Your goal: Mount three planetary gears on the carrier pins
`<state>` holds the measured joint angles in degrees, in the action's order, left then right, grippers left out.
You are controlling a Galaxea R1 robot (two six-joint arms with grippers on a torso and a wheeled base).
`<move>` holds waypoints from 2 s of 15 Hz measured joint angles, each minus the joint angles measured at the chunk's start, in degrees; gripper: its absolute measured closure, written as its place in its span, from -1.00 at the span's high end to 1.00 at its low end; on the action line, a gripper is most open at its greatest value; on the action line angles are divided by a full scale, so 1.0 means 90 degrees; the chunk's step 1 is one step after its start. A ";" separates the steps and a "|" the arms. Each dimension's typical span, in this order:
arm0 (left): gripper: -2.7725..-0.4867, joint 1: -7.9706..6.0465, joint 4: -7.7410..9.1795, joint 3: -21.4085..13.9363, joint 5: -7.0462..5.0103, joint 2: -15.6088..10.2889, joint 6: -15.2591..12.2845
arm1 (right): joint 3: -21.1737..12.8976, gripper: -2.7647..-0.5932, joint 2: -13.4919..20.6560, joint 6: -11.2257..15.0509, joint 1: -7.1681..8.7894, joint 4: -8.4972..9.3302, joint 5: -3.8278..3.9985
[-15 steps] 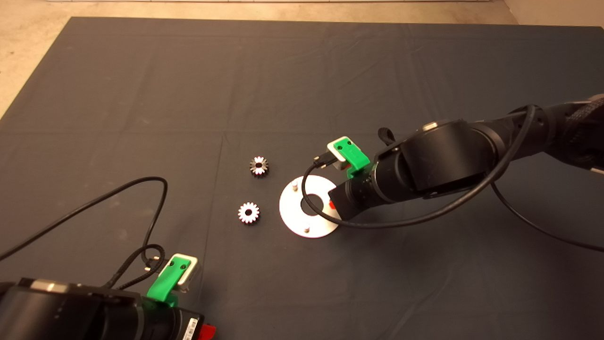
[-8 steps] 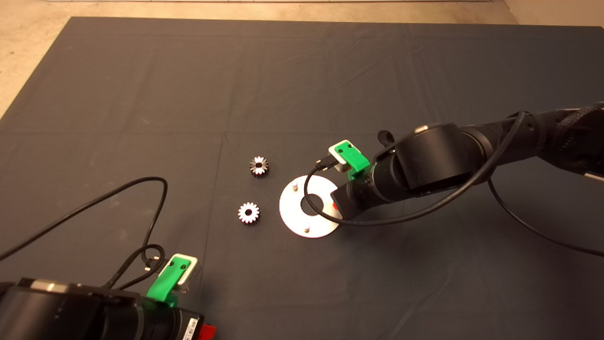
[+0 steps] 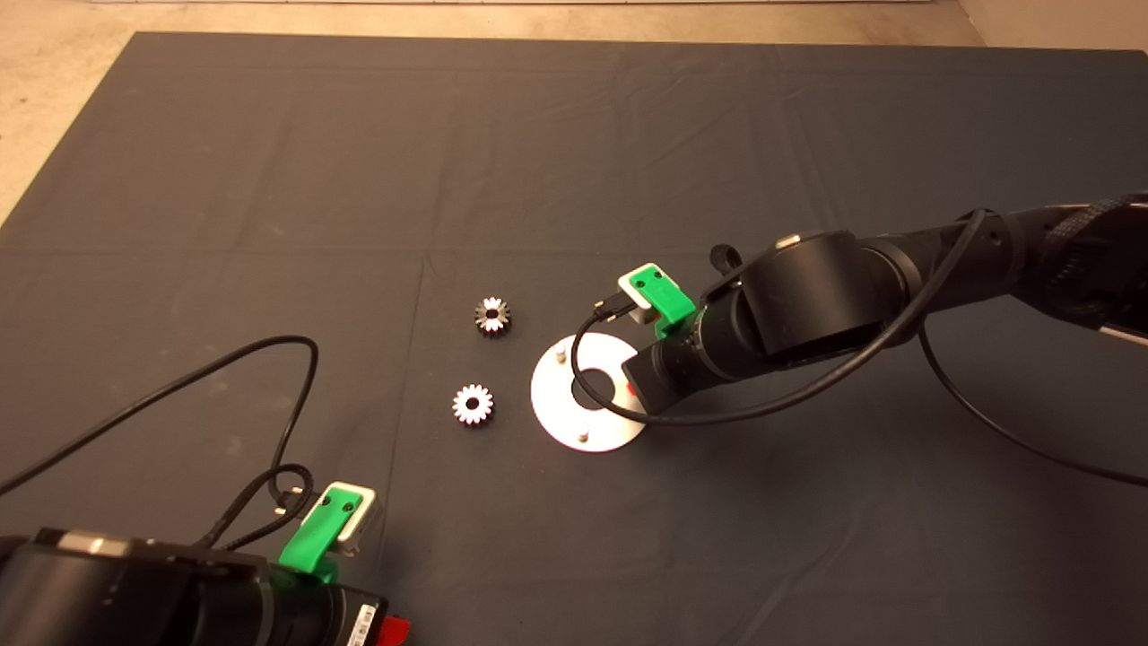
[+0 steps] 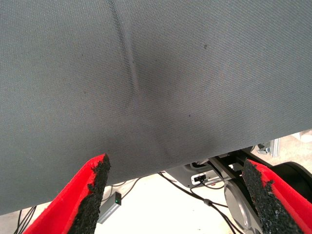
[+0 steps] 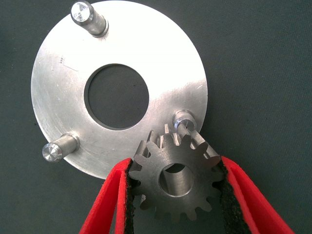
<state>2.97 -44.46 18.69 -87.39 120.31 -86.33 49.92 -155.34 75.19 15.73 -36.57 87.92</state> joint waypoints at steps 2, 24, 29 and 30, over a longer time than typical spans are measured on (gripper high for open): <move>0.25 0.0000 -0.0003 0.0000 0.0000 -0.0003 0.0000 | 0.0073 -0.68 -0.0027 -0.0004 -0.0003 -0.0005 0.0000; 0.25 0.0000 -0.0024 0.0000 0.0000 -0.0037 0.0000 | 0.0377 -0.67 -0.0041 -0.0252 -0.0164 -0.0223 0.0004; 0.25 0.0000 -0.0024 0.0000 0.0000 -0.0034 0.0000 | 0.0377 -0.68 -0.0043 -0.0255 -0.0177 -0.0297 -0.0020; 0.25 0.0000 -0.0024 0.0000 0.0000 -0.0034 0.0000 | 0.0377 -0.68 -0.0043 -0.0252 -0.0177 -0.0313 -0.0027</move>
<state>2.97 -44.68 18.69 -87.39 120.00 -86.33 53.31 -155.73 72.92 14.13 -39.39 87.67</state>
